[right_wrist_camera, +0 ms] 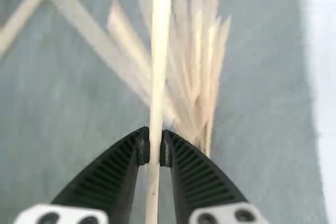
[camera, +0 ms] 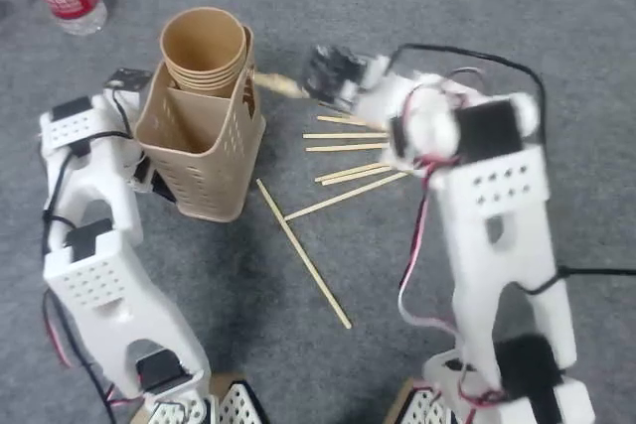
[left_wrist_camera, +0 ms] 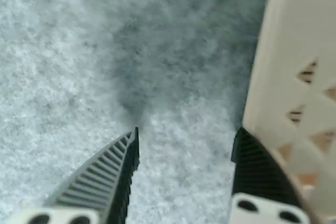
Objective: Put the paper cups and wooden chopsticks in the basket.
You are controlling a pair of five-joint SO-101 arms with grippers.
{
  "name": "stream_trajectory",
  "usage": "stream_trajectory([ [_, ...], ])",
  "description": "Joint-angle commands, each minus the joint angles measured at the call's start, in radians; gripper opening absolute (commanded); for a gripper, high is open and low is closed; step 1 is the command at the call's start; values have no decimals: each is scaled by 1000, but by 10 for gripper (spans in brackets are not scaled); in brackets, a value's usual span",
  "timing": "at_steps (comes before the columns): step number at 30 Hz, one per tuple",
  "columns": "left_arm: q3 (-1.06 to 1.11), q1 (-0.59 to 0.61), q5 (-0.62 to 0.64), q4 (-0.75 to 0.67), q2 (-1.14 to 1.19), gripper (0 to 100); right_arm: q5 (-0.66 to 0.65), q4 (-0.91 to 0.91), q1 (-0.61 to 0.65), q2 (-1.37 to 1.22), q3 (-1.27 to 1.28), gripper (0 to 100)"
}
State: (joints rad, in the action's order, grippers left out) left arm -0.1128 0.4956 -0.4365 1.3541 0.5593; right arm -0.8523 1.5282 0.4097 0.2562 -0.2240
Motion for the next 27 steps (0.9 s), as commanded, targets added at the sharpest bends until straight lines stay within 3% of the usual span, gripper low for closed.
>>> stream_trajectory([
  [1,-35,-9,-25,40,-72,272,387,-248,124,61,-51,9],
  [4,-48,40,-41,32,-77,272,586,-463,202,67,-51,9],
  [10,-200,236,-6,-29,-121,272,675,-805,344,47,-51,8],
  [20,-341,476,204,-84,-172,272,730,-998,503,-196,-57,8],
  [27,-312,540,264,-74,-169,272,732,-1049,483,-328,-32,8],
])
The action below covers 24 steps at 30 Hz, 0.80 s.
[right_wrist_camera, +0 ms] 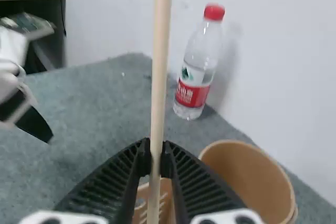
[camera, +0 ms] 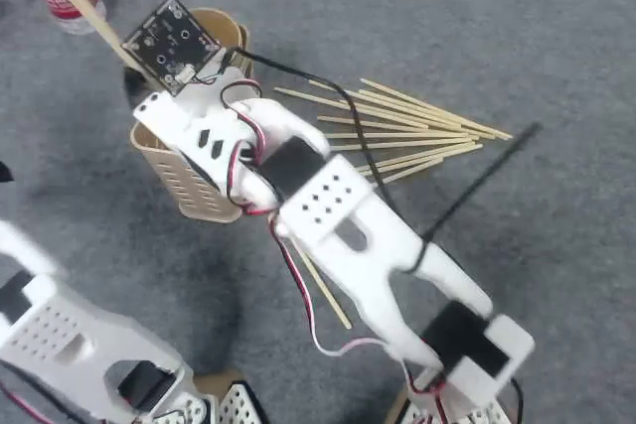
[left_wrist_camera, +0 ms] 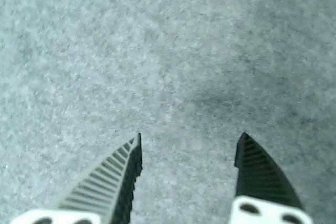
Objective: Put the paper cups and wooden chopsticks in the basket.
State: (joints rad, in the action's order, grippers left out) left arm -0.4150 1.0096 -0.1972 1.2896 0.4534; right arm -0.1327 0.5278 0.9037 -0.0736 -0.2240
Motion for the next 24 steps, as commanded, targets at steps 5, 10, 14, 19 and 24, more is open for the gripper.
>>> stream_trajectory([
  [5,71,41,31,-14,-60,272,18,-111,-10,7,123,8],
  [10,159,35,35,-44,-60,272,12,-183,-13,99,327,8],
  [14,249,20,58,-118,-60,272,12,-240,-12,197,477,18],
  [19,344,6,61,-150,-61,272,11,-232,-15,326,586,222],
  [24,449,-46,95,-166,-60,272,-11,-39,-18,461,489,231],
])
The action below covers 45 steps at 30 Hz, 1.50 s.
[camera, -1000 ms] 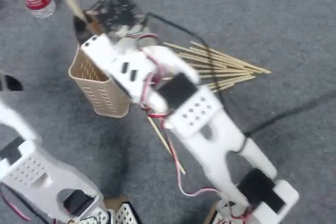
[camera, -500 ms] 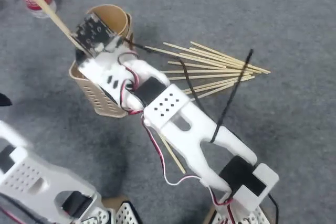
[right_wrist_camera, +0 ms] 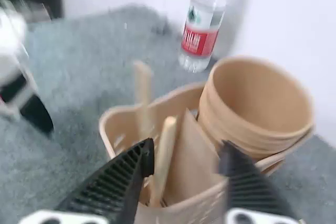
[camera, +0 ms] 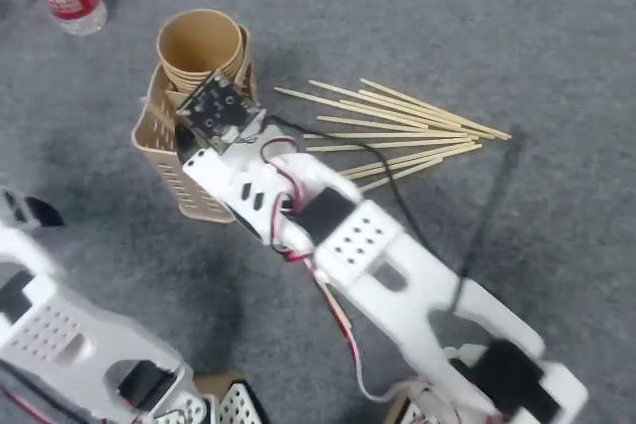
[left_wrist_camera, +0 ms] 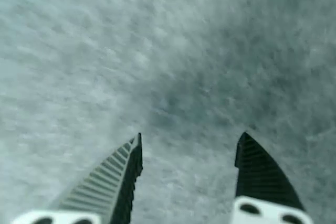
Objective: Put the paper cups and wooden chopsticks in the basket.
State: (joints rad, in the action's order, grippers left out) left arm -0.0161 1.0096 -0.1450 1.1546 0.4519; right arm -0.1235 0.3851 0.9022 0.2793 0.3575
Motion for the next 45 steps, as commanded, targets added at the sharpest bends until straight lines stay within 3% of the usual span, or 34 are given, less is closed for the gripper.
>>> stream_trajectory([
  [1,77,-58,63,-54,-58,272,-29,156,-28,128,-124,217],
  [8,229,-103,132,-181,-66,272,-35,662,-268,202,-269,209],
  [12,246,-103,137,-166,-58,272,-107,811,-285,70,-199,208],
  [17,259,-89,137,-77,-57,272,-173,786,-209,-174,-115,208],
  [27,283,98,64,-176,-58,272,-172,662,-73,-542,-110,208],
  [33,286,138,40,-219,-58,272,-172,668,-67,-587,-110,199],
  [38,286,133,40,-219,-58,272,-149,671,-71,-587,-110,2],
  [45,286,137,40,-219,-58,272,-244,831,-104,-585,-112,8],
])
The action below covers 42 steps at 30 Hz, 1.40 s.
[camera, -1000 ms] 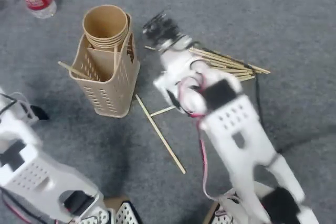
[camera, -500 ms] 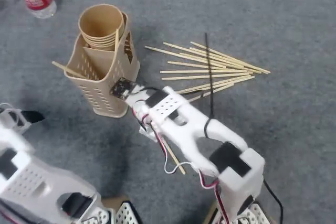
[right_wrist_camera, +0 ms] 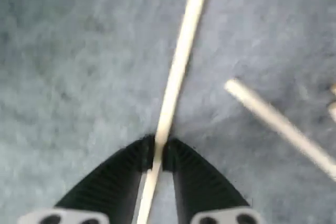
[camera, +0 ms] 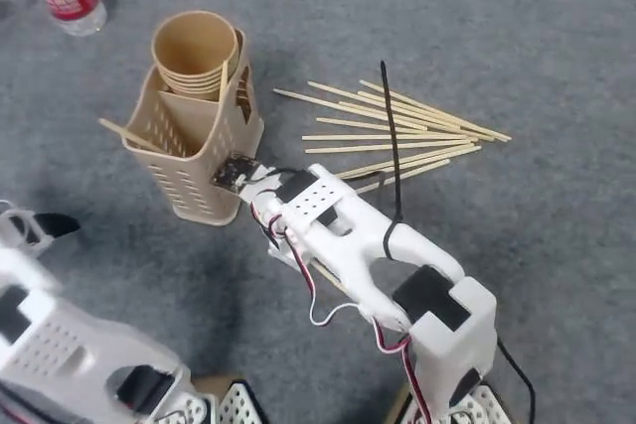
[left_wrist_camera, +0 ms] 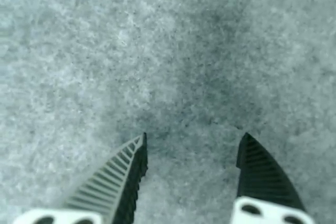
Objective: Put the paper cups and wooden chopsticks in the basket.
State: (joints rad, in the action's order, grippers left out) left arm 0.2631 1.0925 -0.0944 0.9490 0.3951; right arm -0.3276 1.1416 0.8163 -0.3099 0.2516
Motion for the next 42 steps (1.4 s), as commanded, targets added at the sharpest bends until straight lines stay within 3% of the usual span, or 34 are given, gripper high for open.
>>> stream_trajectory([
  [1,7,51,-11,-14,-2,272,-44,90,-35,18,-11,8],
  [8,7,23,-11,-12,-2,272,-46,240,-196,337,-147,7],
  [13,2,-64,-11,-17,-8,272,-48,242,-163,604,-295,7],
  [16,-5,-141,-11,-17,-11,272,-48,117,-108,694,-390,7],
  [20,-12,-209,-9,-12,-3,272,-41,-228,-59,730,-413,7],
  [25,30,-242,-6,-12,-2,272,-35,-489,47,638,-413,6],
  [30,51,-272,32,-12,-2,272,77,-734,85,489,-419,6],
  [42,51,-273,114,-12,-2,272,138,-855,88,315,-282,6],
])
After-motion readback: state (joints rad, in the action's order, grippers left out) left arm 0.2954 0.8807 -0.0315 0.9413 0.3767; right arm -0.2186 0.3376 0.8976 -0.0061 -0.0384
